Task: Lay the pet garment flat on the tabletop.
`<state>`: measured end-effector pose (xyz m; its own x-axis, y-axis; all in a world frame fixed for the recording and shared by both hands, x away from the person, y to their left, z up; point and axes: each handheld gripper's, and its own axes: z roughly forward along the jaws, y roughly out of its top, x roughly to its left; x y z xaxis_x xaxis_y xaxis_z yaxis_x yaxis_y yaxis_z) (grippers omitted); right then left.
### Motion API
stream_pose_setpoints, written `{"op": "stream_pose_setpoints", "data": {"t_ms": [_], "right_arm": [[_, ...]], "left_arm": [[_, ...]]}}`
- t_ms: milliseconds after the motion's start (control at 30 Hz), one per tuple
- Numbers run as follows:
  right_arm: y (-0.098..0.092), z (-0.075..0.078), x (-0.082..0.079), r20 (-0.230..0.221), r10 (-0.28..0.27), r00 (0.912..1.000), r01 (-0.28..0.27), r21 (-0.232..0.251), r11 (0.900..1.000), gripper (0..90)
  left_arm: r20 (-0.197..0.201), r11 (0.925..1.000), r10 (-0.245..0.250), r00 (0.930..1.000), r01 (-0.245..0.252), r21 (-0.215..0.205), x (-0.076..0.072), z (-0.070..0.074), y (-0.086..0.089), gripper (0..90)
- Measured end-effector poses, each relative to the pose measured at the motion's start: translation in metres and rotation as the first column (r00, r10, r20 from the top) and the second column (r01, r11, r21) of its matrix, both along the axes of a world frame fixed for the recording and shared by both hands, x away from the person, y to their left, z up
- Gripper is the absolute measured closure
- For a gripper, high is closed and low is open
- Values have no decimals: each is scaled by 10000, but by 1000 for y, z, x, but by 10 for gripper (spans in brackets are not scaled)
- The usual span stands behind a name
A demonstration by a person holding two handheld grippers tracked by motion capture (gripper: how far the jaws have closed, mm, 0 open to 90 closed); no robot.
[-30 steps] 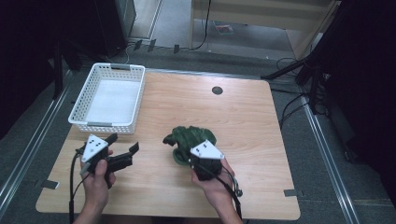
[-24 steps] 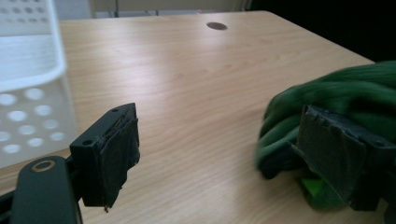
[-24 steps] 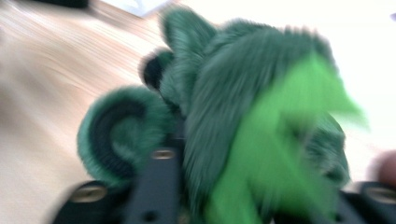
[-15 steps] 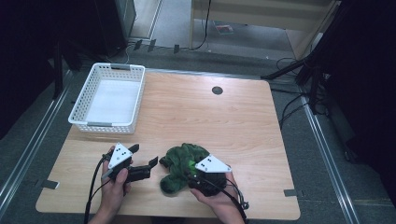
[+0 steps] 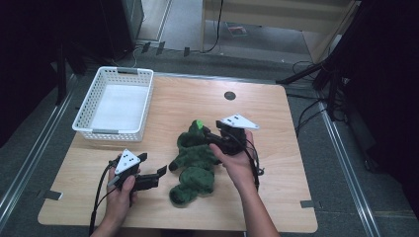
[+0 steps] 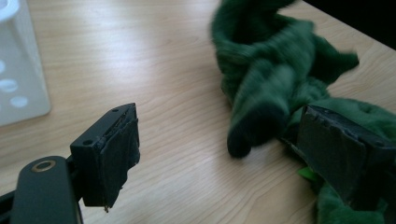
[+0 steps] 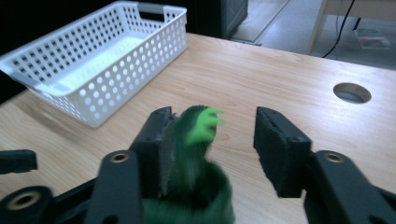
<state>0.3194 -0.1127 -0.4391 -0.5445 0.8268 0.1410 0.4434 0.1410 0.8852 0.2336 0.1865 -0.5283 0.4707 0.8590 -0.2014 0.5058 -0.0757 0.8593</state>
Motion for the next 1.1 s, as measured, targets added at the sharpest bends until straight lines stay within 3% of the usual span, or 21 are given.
{"op": "stream_pose_setpoints", "data": {"t_ms": [67, 200, 267, 333, 400, 467, 500, 567, 600, 633, 667, 733, 833, 867, 933, 1000, 1033, 1100], "right_arm": [[-11, -13, -2, -421, -93, 9991, 99, 160, 9998, 449], [-18, -45, -3, -1344, -127, 9908, 115, -95, 9999, 396], [-16, -56, 0, -1902, 137, 9816, -217, -395, 9990, 355], [-12, -66, 5, -2338, -106, 9722, -124, -965, 9953, 398], [-11, -73, 8, -2512, -475, 9668, 111, -1442, 9895, 578], [-13, -77, 8, -2593, -491, 9645, 135, -1375, 9904, 731], [-14, -77, 8, -2611, -292, 9649, -30, -1219, 9925, 778], [-15, -77, 3, -2641, 96, 9645, -365, -972, 9946, 808], [-18, -76, -3, -2669, 391, 9629, -620, -781, 9950, 814], [-18, -76, -3, -2669, 391, 9629, -620, -781, 9950, 814], [-24, -77, -10, -2808, 532, 9583, -743, -649, 9951, 822], [-28, -78, -14, -2901, 490, 9557, -713, -668, 9952, 827], [-45, -91, -27, -3399, 297, 9400, -601, -790, 9951, 830], [-48, -93, -30, -3406, 406, 9393, -705, -759, 9946, 820], [-51, -91, -33, -3207, 579, 9454, -819, -618, 9947, 715], [-53, -82, -32, -2896, 938, 9526, -1009, -97, 9949, 557], [-53, -82, -32, -2896, 938, 9526, -1009, -97, 9949, 557], [-55, -68, -27, -2539, 1009, 9619, -936, 407, 9948, 476]], "left_arm": [[-221, 9999, 40, 9997, -43, -148, 4, -3, 1, 138], [-539, 9995, -249, 9982, 237, -230, 17, -4, -8, 138], [-776, 9991, -352, 9964, 334, -246, 24, -4, -15, 139], [-1025, 9997, -237, 9945, 229, -95, 33, -6, -24, 152], [-1344, 9999, 138, 9908, -124, 113, 41, -8, -31, 237], [-1745, 9992, 408, 9838, -392, 125, 49, -11, -37, 358], [-1863, 9996, 269, 9821, -260, 72, 53, -13, -40, 433], [-1904, 9999, 92, 9817, -65, 150, 56, -15, -42, 597], [-2229, 9992, -390, 9741, 370, -134, 58, -17, -42, 762], [-2229, 9992, -390, 9741, 370, -134, 58, -17, -42, 813], [-2433, 9983, -581, 9682, 548, -202, 58, -17, -41, 847], [-2542, 9951, -991, 9620, 954, -269, 54, -17, -39, 862], [-2618, 9908, -1347, 9557, 1340, -207, 45, -17, -36, 865], [-2618, 9903, -1379, 9552, 1382, -174, 42, -17, -35, 839], [-2474, 9927, -1177, 9617, 1206, -35, 38, -17, -35, 665], [-2193, 9925, -1220, 9680, 1182, -302, 39, -15, -35, 515], [-2056, 9929, -1180, 9715, 1117, -420, 41, -12, -34, 515], [-1693, 9932, -1062, 9798, 965, -644, 46, -6, -33, 468]]}}
